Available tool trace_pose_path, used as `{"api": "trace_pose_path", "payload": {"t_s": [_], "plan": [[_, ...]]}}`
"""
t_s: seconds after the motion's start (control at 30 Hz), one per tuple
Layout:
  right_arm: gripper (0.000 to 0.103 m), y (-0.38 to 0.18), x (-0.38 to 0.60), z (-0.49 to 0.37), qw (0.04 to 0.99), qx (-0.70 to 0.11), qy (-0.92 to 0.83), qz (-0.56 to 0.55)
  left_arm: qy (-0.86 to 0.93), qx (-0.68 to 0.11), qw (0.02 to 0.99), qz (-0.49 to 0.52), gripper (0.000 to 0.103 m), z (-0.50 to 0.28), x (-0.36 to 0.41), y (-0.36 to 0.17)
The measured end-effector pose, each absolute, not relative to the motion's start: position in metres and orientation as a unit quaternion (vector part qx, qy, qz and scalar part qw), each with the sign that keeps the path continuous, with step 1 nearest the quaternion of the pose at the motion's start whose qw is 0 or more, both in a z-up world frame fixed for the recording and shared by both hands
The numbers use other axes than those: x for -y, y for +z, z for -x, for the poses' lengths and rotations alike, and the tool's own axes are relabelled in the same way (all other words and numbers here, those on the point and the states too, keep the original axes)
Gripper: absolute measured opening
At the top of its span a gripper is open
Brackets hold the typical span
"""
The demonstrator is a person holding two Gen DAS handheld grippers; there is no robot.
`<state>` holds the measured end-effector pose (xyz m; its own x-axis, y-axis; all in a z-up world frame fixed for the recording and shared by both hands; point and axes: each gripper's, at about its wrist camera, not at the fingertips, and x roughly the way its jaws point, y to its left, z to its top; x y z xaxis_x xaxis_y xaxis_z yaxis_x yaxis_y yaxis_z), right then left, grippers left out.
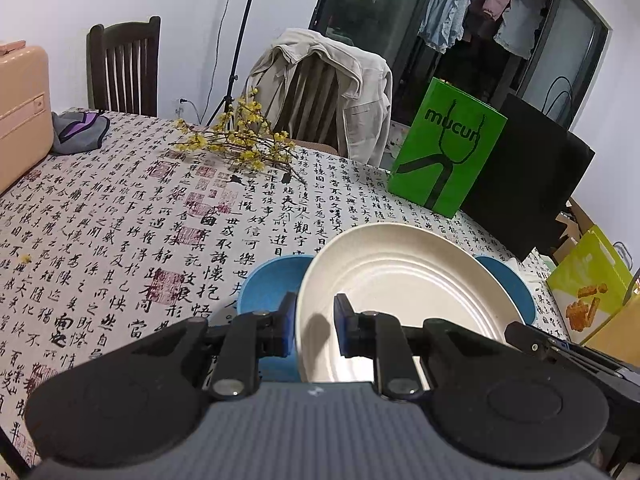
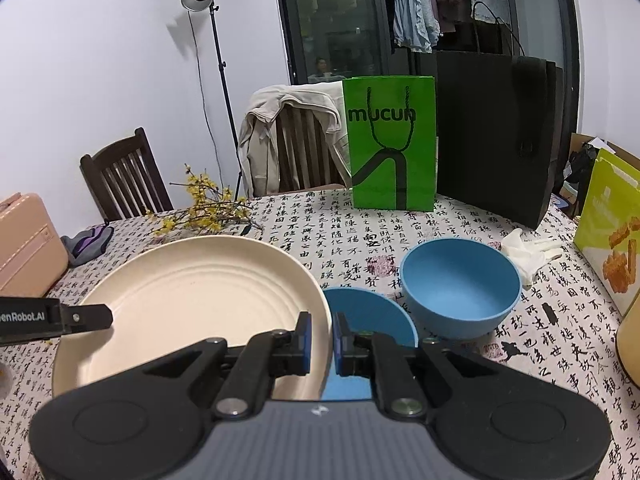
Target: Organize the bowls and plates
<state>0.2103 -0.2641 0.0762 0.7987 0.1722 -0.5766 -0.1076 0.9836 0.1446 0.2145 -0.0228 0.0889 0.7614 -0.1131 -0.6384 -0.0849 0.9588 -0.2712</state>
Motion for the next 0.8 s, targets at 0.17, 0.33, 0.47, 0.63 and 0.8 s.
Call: {"api": "trace_pose_path", "payload": {"t_s": [0.17,0.33,0.47,0.63,0.8], "plan": [[0.011,0.072,0.261,-0.2,0.946,-0.309,0.075,-0.052,-0.006,-0.345,0.927,0.144,0.019,-0.205,0.02,0.086],[0.011,0.07,0.26,-0.196,0.946,-0.309,0.076,-0.053,-0.006,-0.346,0.927,0.145,0.019,-0.198,0.018,0.082],[0.011,0.068,0.259,-0.192,0.946,-0.31,0.075,-0.052,-0.006,-0.347,0.926,0.145,0.019,-0.191,0.017,0.079],[0.011,0.063,0.259,-0.179,0.946,-0.31,0.076,-0.056,-0.005,-0.349,0.926,0.144,0.019,-0.184,0.017,0.076],[0.011,0.062,0.259,-0.17,0.946,-0.31,0.076,-0.057,-0.004,-0.351,0.925,0.144,0.019,-0.179,0.017,0.074]]}}
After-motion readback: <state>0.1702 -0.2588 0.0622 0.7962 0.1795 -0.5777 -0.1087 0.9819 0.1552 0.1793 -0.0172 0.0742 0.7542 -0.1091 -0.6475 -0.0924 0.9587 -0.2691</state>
